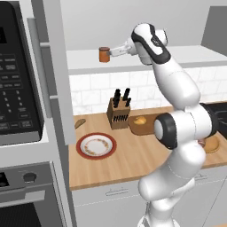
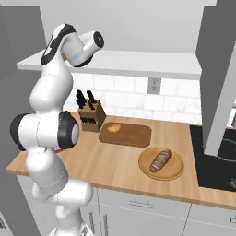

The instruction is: From the different types of pastries on the counter, select a croissant and place it on the cutting board. Then retrieve a jar of jam from the cabinet and place it alongside the croissant on the cutting board.

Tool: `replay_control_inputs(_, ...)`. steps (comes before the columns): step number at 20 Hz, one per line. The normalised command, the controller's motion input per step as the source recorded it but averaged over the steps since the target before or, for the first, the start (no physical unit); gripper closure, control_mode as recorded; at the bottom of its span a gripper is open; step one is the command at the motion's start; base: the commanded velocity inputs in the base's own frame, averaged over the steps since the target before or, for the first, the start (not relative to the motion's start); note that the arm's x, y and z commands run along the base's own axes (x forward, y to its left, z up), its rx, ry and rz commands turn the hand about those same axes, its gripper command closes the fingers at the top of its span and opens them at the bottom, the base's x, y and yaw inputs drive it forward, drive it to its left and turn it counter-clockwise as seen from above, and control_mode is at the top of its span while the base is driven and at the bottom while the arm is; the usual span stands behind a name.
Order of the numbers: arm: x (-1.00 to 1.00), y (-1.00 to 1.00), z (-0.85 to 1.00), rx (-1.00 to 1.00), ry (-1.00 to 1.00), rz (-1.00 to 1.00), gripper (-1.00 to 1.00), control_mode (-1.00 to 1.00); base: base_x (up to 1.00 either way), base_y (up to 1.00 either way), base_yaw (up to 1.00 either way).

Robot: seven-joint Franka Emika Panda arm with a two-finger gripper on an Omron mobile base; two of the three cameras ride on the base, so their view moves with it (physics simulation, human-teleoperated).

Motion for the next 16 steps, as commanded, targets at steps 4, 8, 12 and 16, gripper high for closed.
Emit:
replay_control_inputs(4, 0.11, 0.34, -0.1, 0.0, 0.01, 0.01, 1.0, -1.0, 0.0, 0.0, 0.0)
replay_control_inputs(8, 0.11, 0.21, -0.08, -0.01, 0.03, 0.02, 1.0, -1.0, 0.0, 0.0, 0.0)
replay_control_inputs(12, -0.06, -0.31, 0.11, -0.01, -0.15, 0.0, 1.0, -1.0, 0.0, 0.0, 0.0)
replay_control_inputs(16, -0.33, -0.73, 0.68, -0.05, -0.17, 0.0, 1.0, -1.0, 0.0, 0.0, 0.0)
